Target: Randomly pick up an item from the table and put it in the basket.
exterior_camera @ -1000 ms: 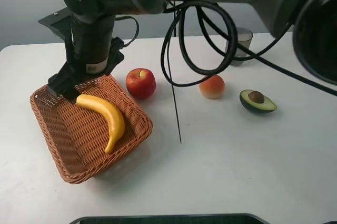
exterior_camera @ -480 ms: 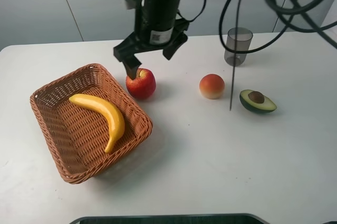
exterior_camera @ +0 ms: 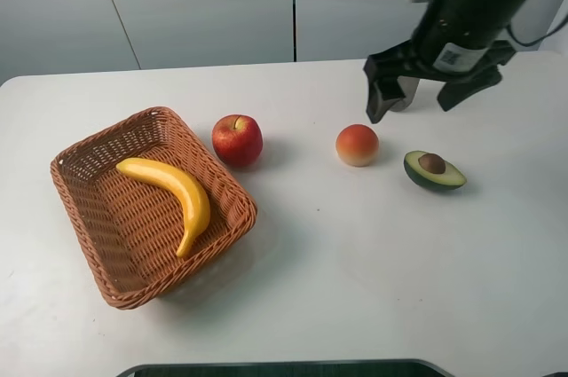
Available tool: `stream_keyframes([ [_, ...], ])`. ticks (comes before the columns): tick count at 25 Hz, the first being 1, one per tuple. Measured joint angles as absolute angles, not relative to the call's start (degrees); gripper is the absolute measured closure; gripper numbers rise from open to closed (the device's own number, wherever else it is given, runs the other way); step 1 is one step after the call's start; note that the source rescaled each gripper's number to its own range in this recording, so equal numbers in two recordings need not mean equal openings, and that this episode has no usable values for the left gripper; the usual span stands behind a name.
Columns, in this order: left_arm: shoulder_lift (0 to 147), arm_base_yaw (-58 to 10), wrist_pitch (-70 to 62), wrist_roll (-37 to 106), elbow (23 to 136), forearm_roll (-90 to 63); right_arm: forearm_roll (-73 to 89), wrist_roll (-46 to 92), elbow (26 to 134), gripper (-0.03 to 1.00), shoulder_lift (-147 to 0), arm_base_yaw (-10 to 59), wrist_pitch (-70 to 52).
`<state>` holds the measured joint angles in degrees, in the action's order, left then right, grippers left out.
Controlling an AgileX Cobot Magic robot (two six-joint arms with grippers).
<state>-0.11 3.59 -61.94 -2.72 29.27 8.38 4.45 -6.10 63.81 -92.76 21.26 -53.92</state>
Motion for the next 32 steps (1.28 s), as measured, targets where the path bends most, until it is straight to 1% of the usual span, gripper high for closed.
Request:
stream_keyframes([
  [6,-0.1,3.6,-61.9,-2.7,29.3,8.4,4.8,-6.2,50.9,-0.03,-79.6,9.4,-52.6],
  [10,-0.1,3.6,-61.9,-2.7,29.3,8.4,4.0,-5.9,45.9,-0.03,-70.3,2.8,-53.1],
  [14,-0.1,3.6,-61.9,-2.7,29.3,8.4,3.1,-5.6,43.2,-0.03,-60.8,-1.9,-54.5],
  [17,-0.1,3.6,-61.9,-2.7,29.3,8.4,2.9,-4.1,41.5,-0.03,-53.6,-3.4,-55.1],
  [22,-0.1,3.6,-61.9,-2.7,29.3,8.4,5.0,-2.5,38.7,-0.03,-41.6,-3.4,-56.2],
  [27,-0.1,3.6,-61.9,-2.7,29.3,8.4,3.6,-2.2,37.7,-0.03,-31.0,-3.4,-59.9],
  [32,-0.1,3.6,-61.9,-2.7,29.3,8.4,3.4,1.1,35.6,-0.03,-21.5,-3.4,-62.0],
])
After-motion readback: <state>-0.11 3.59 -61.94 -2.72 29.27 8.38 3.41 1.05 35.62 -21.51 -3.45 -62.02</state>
